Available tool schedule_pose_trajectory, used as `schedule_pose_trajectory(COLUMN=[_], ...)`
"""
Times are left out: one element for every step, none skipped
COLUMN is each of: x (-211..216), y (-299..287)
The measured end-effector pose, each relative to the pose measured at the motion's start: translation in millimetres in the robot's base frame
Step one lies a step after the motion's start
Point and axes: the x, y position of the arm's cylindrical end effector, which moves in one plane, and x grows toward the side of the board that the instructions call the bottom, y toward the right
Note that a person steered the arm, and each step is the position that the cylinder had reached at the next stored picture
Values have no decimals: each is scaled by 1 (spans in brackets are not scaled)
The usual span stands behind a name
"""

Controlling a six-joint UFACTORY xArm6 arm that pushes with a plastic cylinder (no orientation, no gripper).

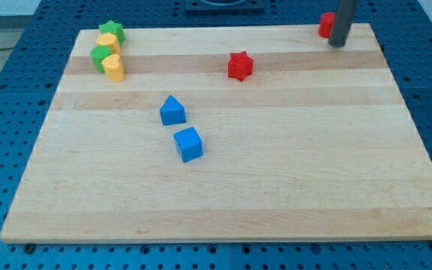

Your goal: Push the red star towards the top center

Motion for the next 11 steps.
schedule_pose_trajectory(x=[58,100,106,94,83,58,49,27,8,-7,-29], y=[-33,-116,-218,-251,-198,-184,-193,-202,-200,-200,-205])
